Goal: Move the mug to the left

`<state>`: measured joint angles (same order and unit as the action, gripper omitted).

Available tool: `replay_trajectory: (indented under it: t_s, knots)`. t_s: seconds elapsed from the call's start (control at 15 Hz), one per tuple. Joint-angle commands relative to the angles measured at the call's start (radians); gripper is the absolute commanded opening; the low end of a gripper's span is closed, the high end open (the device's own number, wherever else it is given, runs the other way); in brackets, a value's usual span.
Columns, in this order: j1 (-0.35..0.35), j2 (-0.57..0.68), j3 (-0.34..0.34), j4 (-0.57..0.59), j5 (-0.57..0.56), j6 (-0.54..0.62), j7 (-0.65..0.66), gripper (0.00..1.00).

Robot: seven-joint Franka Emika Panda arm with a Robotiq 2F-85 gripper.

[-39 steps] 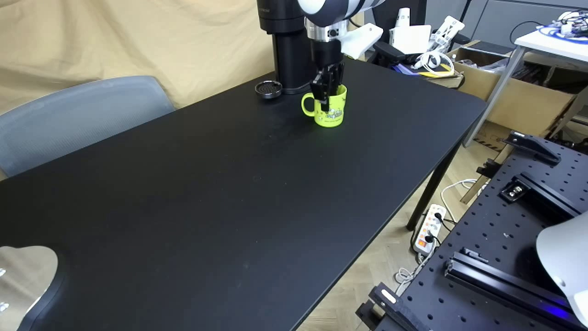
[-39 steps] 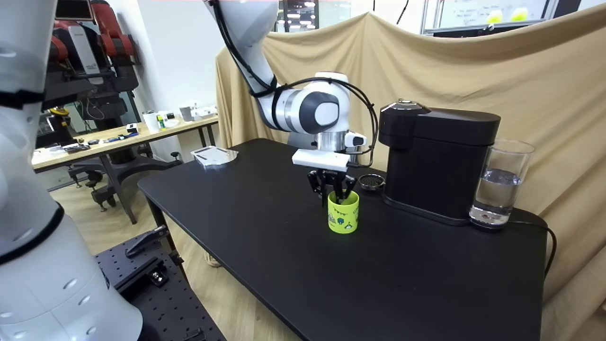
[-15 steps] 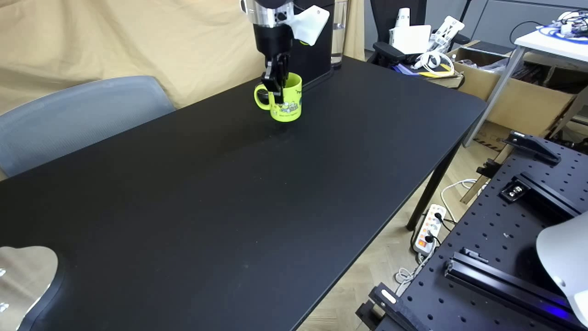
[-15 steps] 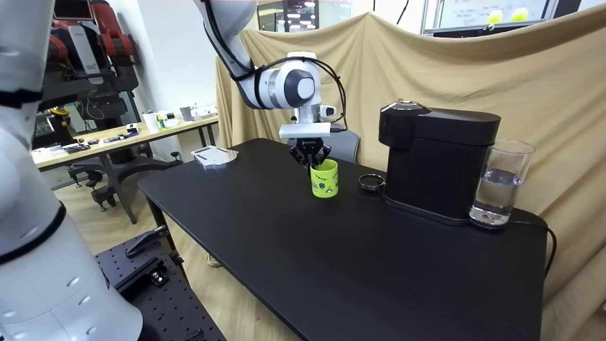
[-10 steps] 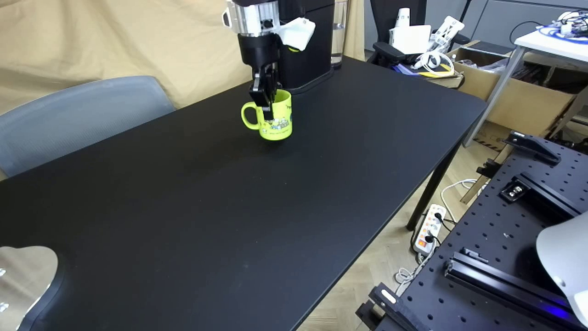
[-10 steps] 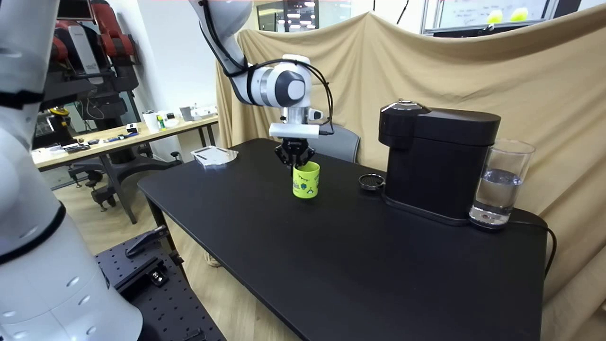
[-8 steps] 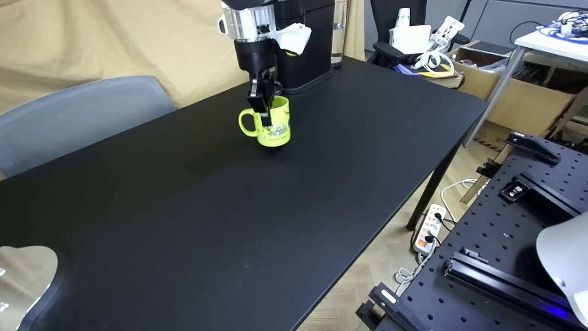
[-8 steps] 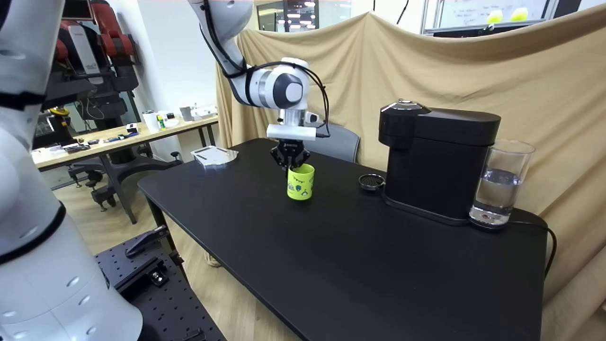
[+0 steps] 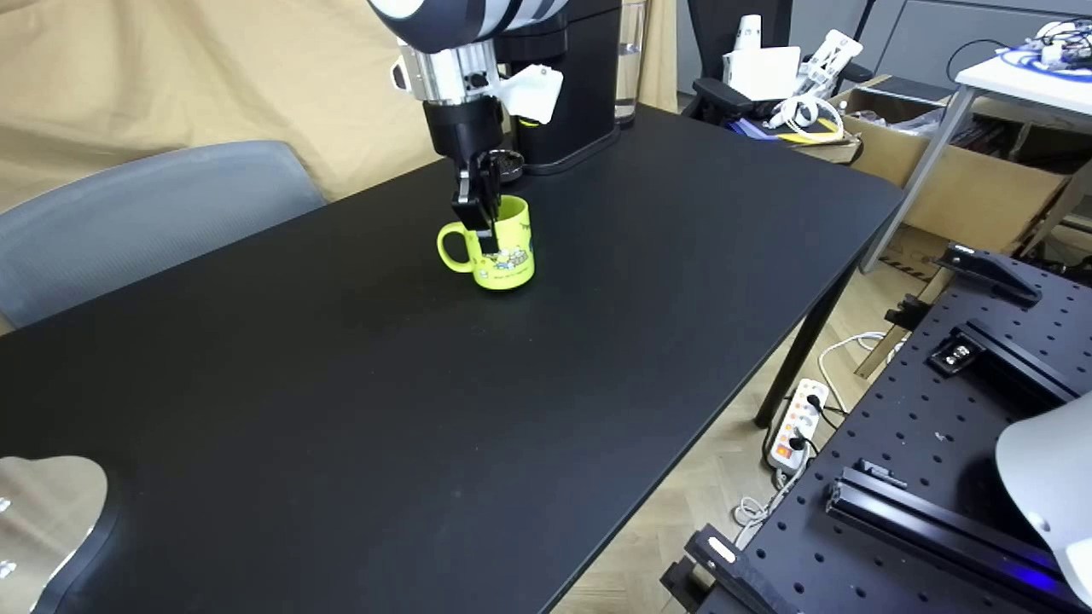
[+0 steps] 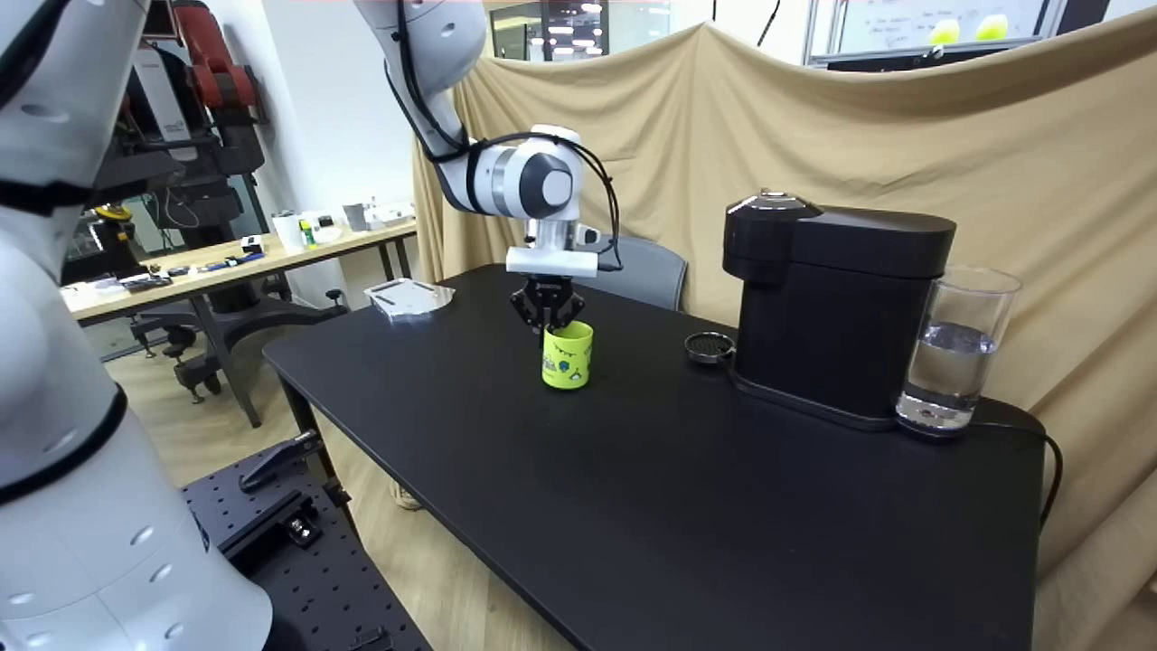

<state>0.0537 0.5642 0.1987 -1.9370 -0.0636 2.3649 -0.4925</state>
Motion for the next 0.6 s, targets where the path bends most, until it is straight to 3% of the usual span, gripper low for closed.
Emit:
replay_trajectory:
  t_s: [0.0, 0.07, 0.2, 0.53]
  knots:
    - [0.017, 0.016, -0.012, 0.028, -0.024, -0.001, 0.031, 0.02]
    - [0.018, 0.015, -0.012, 0.027, -0.026, -0.005, 0.031, 0.35]
    - [0.017, 0.011, -0.009, 0.020, -0.028, -0.011, 0.027, 0.42]
    - [0.012, -0.015, -0.002, -0.003, -0.024, -0.039, 0.015, 0.76]
